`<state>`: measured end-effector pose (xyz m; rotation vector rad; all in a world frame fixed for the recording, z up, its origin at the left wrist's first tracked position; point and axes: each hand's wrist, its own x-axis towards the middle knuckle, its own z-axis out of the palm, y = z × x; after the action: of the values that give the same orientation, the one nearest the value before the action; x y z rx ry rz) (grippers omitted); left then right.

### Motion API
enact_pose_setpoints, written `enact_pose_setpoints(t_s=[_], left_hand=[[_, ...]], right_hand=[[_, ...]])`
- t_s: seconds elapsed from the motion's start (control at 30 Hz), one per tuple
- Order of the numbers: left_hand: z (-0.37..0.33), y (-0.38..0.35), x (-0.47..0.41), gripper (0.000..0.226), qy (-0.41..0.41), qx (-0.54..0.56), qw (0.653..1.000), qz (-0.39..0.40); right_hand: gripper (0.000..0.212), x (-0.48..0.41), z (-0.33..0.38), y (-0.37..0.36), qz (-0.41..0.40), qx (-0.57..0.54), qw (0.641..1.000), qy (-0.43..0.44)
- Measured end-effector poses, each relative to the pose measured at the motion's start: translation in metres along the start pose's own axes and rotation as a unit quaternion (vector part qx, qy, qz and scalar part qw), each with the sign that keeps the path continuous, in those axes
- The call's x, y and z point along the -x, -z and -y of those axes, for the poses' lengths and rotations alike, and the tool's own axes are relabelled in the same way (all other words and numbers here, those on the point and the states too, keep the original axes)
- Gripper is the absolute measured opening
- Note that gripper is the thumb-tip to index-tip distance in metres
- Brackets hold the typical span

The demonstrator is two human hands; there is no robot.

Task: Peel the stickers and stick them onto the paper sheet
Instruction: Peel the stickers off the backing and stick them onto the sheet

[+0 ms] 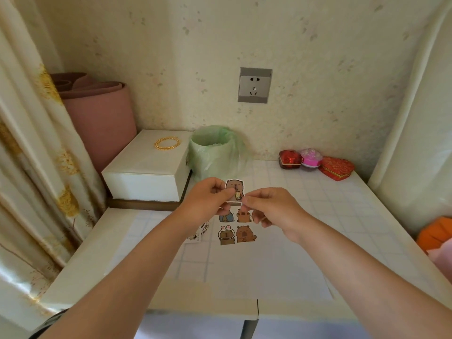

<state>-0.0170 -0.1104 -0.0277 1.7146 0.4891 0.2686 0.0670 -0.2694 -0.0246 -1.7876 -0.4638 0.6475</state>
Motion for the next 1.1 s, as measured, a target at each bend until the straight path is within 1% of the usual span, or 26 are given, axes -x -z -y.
enact_pose_setpoints(t_s=[0.1,0.23,0.3,0.4,0.47,0.53,0.63,0.73,0.87,0.9,1.0,1.1], left_hand=[[0.0,-0.008,-0.006,0.008,-0.007,-0.022,1.0,0.01],[0.0,-0.016,-0.012,0.016,-0.003,-0.081,0.996,0.029],[0.002,-0.02,-0.013,0.015,-0.014,-0.095,0.995,0.033],[0.003,-0.025,-0.015,0.011,-0.036,-0.098,0.994,0.019],[0.002,-0.027,-0.015,0.009,-0.035,-0.083,0.996,0.016],[0.001,-0.028,-0.014,0.009,-0.024,-0.061,0.998,0.02],[0.0,-0.03,-0.012,0.011,-0.003,-0.028,0.999,0.023],[0.001,-0.033,-0.011,0.012,-0.006,-0.023,1.0,0.006],[0.001,-0.033,-0.012,0.013,-0.008,-0.007,1.0,-0.012],[0.001,-0.033,-0.012,0.013,-0.009,-0.003,1.0,-0.014],[-0.001,-0.034,-0.01,0.013,-0.018,0.01,1.0,-0.006],[-0.001,-0.038,-0.008,0.015,-0.021,0.019,1.0,-0.004]], right_hand=[[0.008,-0.002,-0.005,0.007,-0.015,0.011,1.0,0.005],[0.009,-0.005,-0.009,0.013,-0.034,0.013,0.999,0.004],[0.011,-0.006,-0.011,0.014,-0.041,0.016,0.999,-0.004],[0.016,-0.009,-0.012,0.015,-0.062,0.017,0.997,-0.033],[0.019,-0.011,-0.013,0.015,-0.063,0.005,0.997,-0.046],[0.017,-0.013,-0.013,0.016,-0.061,-0.007,0.997,-0.045],[0.014,-0.014,-0.012,0.014,-0.073,0.01,0.997,-0.016],[0.012,-0.012,-0.009,0.012,-0.097,0.039,0.994,0.031],[0.012,-0.009,-0.004,0.012,-0.086,-0.042,0.995,0.01],[0.011,-0.009,-0.003,0.012,-0.081,-0.048,0.996,0.007],[0.01,-0.009,-0.004,0.014,-0.095,-0.007,0.995,0.024],[0.011,-0.009,-0.007,0.014,-0.128,0.073,0.986,0.081]])
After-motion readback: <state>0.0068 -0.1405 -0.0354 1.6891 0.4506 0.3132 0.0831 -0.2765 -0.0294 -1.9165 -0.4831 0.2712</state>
